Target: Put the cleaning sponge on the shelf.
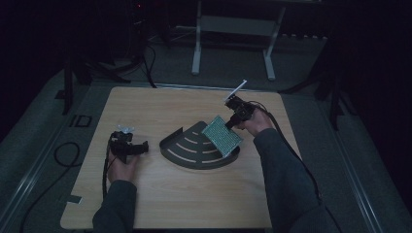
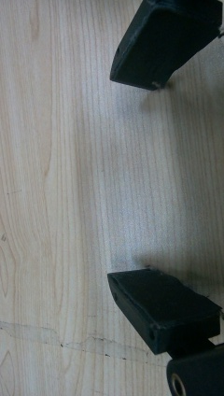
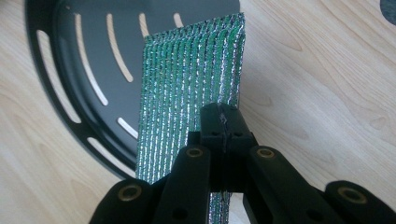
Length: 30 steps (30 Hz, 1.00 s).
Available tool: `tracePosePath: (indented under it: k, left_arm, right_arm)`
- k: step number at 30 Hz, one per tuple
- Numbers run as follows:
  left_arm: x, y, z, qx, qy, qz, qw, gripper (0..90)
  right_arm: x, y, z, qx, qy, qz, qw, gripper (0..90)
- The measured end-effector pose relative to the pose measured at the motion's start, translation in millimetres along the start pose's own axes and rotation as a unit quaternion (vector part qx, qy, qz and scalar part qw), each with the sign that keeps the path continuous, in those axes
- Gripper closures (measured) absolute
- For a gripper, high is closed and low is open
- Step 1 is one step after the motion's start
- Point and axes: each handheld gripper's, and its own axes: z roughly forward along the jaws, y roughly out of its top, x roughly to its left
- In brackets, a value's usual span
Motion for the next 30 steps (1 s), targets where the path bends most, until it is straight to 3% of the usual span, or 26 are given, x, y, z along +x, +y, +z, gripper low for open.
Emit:
tracePosePath:
  k: [12,30]
  left_arm:
    - [0.1,0.0,0.0,0.000,0.000,0.000,1.0000,5.6]
    - [0.0,0.0,0.0,0.000,0.000,0.000,1.0000,5.6]
  right_arm:
    - [8.3,2.2,18.1,0.014,-0.022,-0.014,0.9996,89.6]
    - [11.2,-2.0,36.5,0.038,-0.027,-0.014,0.9988,89.5]
